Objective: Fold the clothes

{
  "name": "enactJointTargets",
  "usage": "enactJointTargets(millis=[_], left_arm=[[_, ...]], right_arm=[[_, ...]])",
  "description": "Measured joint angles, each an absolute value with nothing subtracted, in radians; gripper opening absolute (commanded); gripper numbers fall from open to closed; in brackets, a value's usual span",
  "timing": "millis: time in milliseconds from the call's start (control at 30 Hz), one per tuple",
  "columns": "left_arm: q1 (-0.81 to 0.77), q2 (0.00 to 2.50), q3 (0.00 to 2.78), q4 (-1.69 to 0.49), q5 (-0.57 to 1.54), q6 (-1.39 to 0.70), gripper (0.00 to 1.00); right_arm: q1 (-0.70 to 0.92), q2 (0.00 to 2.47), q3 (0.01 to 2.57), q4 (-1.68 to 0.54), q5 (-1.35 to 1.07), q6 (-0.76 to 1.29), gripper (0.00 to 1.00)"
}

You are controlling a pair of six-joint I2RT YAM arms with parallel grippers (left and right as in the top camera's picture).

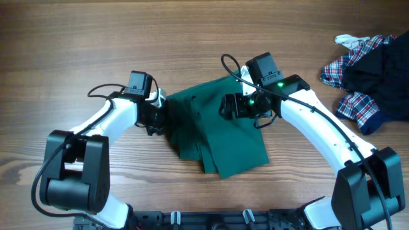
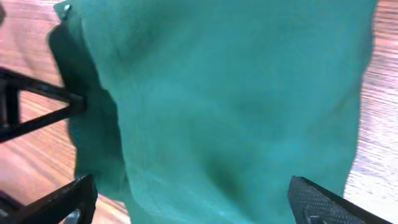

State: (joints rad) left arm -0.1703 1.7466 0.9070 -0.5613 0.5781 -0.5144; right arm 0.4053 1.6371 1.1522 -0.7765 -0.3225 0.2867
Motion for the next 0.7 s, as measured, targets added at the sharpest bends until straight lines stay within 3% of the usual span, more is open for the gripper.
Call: enactJointTargets(millis=[67,233,467,700], left_arm=[[-0.17,1.747,0.907,-0.569,0.57,-0.505,0.76],[-0.17,1.709,0.914,-0.607,0.565,-0.463,0.77],[-0.182,1.483,0.92,-0.596,0.574,-0.458,0.76],[-0.321,1.661,0.923,-0.522,0.59,-0.521,0.78]], right_arm=[[0.409,1.637,1.152,-0.769,-0.345,0.287,0.99],[0.456,1.637,1.152,-0.761,-0.183,0.306,1.0],[0.307,1.637,1.152,-0.736,-0.155,0.308,1.0],[0.276,1.637,1.152,-0.752,-0.164,0.282,1.0]])
